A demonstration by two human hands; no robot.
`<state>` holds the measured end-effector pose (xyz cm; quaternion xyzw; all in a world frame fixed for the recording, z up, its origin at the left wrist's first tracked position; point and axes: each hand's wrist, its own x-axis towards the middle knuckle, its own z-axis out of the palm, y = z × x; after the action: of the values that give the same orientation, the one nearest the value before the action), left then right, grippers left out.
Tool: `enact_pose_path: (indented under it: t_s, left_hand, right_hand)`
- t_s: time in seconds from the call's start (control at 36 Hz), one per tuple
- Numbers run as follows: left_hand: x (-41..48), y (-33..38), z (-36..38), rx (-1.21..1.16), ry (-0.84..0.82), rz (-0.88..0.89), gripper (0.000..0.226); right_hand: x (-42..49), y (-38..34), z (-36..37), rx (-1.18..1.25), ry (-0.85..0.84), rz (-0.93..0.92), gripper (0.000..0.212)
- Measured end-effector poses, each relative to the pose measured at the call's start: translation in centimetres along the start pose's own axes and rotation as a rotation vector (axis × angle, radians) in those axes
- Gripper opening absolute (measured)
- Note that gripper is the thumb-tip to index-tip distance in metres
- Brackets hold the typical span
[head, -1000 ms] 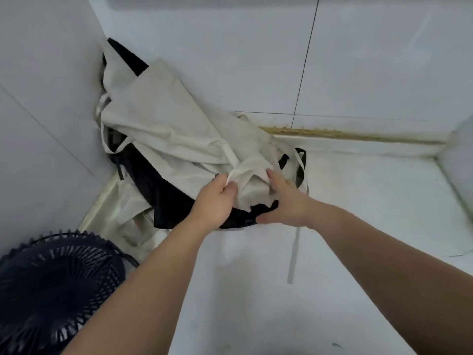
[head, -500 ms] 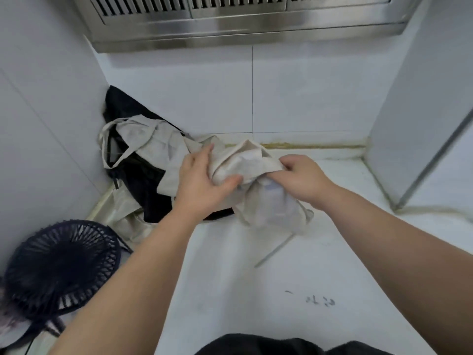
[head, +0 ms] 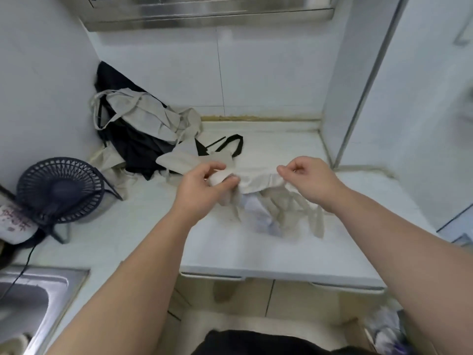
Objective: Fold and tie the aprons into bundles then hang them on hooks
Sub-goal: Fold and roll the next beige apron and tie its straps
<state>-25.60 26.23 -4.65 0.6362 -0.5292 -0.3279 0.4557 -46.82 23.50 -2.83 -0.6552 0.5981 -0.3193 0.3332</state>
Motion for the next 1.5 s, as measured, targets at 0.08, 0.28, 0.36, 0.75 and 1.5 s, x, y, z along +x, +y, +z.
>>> enact_pose_path:
  t_s: [0.08,0.28,0.36,0.75,1.5]
  left_hand:
    - [-4.1,1.0,1.7,-0.035,-0.095,-0.090,0.022]
    - [-10.4,2.9,3.8,-0.315,-0.153,-0.280,0.019]
    - [-11.7,3.4,3.5,-0.437,-0.237,-0.356,0.019]
    - [-16.7,0.3,-2.1,0.365,-0.543,-0.192,0.098]
    - [-24.0,-4.2,-9.9,-0.625,-0.365,-0.432,0.027]
  right_hand:
    - [-3.3,1.3,-1.3,0.082,-0.150,0.056,0.033]
    - [-9.5,3.5,-2.2,-0.031,-0.513,0.096,0.083]
    - [-11.0,4.0,-3.0,-0.057,-0.507,0.083,0.078]
    - [-15.0,-1.2,1.3,0.291,-0.451,0.131,0.020]
    - [-26.8,-0.4,11.3,0.153,-0.218,0.296,0.074]
